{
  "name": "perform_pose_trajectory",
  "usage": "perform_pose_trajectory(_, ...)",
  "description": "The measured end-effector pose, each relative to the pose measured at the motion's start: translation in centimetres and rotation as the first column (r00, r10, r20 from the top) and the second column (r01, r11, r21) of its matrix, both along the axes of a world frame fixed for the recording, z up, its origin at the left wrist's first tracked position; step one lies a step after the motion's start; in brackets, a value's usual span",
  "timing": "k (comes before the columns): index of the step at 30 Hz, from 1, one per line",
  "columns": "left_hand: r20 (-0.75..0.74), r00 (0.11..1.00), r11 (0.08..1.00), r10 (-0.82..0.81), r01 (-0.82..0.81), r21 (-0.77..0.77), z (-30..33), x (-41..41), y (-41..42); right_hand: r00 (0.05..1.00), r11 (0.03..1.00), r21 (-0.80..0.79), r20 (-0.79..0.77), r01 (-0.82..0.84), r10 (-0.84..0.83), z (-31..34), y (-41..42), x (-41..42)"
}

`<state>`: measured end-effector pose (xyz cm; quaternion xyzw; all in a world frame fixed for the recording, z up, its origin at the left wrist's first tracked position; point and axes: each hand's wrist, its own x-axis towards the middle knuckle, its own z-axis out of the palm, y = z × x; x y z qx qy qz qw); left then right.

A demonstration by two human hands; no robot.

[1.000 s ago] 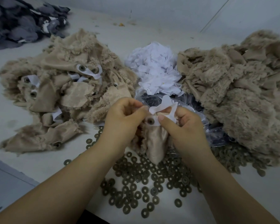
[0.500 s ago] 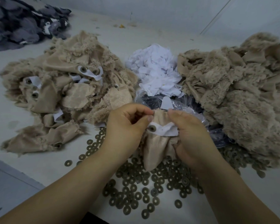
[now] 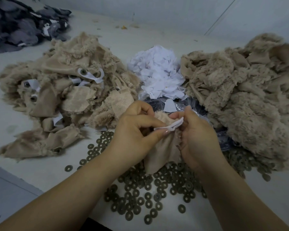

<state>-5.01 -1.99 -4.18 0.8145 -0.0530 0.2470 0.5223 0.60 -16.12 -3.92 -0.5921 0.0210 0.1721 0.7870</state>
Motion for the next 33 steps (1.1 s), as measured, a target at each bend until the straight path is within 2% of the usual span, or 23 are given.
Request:
perform_pose_trajectory(2, -0.017, 0.999, 0.999, -0.046, 0.046, -0.019, 0.2, -0.1, 0.1, 1.000, 1.000, 0.026, 0.003, 0.013, -0.013, -0.1, 0.0, 0.0)
perform_pose_trajectory(6, -0.039, 0.996, 0.995, -0.083, 0.084, 0.047, 0.2, -0.2, 0.2, 0.998, 0.997, 0.070, -0.057, 0.025, -0.021, -0.5, 0.1, 0.3)
perform_pose_trajectory(10, -0.070, 0.997, 1.000, -0.020, 0.019, -0.007, 0.7, 0.0, 0.5, 0.982, 0.979, 0.203, -0.184, -0.002, 0.041, -0.2, 0.2, 0.4)
perform_pose_trajectory(12, -0.135, 0.991, 0.984, 0.004, -0.028, -0.178, 1.1, 0.1, 0.5, 0.984, 0.981, 0.190, -0.158, -0.049, 0.080, -0.2, 0.0, 0.4)
perform_pose_trajectory(15, -0.327, 0.940, 0.862, -0.099, -0.083, -0.500, 2.3, 0.3, 0.2, 0.994, 0.991, 0.103, -0.051, -0.087, 0.092, -0.4, -0.1, 0.2)
perform_pose_trajectory(18, -0.456, 0.861, 0.781, -0.225, -0.120, -0.613, 3.0, 0.5, 0.4, 0.996, 0.995, 0.050, 0.027, -0.086, 0.085, 0.0, -0.2, -0.1)
perform_pose_trajectory(22, -0.529, 0.805, 0.767, -0.268, -0.154, -0.623, 3.5, 0.4, 0.6, 0.995, 0.992, 0.093, 0.059, -0.087, 0.081, 0.1, -0.3, -0.2)
perform_pose_trajectory(25, -0.530, 0.807, 0.764, -0.261, -0.163, -0.624, 3.5, 0.1, 0.5, 0.995, 0.981, 0.168, 0.056, -0.095, 0.087, 0.0, -0.3, -0.1)
perform_pose_trajectory(30, -0.429, 0.885, 0.752, -0.182, -0.156, -0.641, 2.8, -0.7, -0.6, 0.993, 0.968, 0.221, 0.037, -0.118, 0.112, 0.0, -0.4, -0.2)
perform_pose_trajectory(33, -0.318, 0.947, 0.860, -0.055, -0.117, -0.498, 1.9, -0.8, -0.9, 0.984, 0.966, 0.211, -0.066, -0.151, 0.168, 0.6, -0.5, -0.2)
